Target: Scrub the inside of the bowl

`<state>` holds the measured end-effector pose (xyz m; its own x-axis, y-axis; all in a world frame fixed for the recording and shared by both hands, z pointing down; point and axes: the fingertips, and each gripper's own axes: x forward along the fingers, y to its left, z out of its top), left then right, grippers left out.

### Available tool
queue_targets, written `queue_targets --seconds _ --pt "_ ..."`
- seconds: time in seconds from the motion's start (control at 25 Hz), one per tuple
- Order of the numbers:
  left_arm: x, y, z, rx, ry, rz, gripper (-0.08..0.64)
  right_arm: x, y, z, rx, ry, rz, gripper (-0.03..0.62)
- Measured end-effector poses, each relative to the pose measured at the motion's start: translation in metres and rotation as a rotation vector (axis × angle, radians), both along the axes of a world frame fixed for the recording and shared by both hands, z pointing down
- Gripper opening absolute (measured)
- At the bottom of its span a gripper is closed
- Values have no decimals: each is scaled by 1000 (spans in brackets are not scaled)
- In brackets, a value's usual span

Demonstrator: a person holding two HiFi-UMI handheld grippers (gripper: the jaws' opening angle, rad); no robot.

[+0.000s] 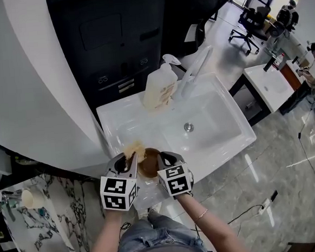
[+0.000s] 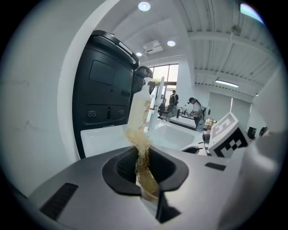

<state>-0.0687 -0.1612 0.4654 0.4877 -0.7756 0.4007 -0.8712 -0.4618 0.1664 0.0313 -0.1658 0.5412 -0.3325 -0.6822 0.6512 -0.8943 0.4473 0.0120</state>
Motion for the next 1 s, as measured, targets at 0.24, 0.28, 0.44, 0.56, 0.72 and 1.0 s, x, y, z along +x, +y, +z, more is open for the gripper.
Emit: queue_targets --seconds 0.24,0.28,0.44,0.56,0.72,1.0 --pt "2 -11 0 8 2 -4 46 4 -8 11 -30 4 5 28" --pt "3 -12 0 8 1 -5 46 5 -9 13 -37 2 6 28" --pt "5 -18 0 7 1 -3 46 4 -11 17 -57 -7 3 28" --pt "6 -21 1 8 3 -2 46 6 -13 22 -73 -4 5 28" --pt "5 -23 4 1 3 -6 46 6 -14 24 -72 -2 0 29" --pt "3 -23 8 -11 7 -8 46 5 -16 23 -62 -18 16 29"
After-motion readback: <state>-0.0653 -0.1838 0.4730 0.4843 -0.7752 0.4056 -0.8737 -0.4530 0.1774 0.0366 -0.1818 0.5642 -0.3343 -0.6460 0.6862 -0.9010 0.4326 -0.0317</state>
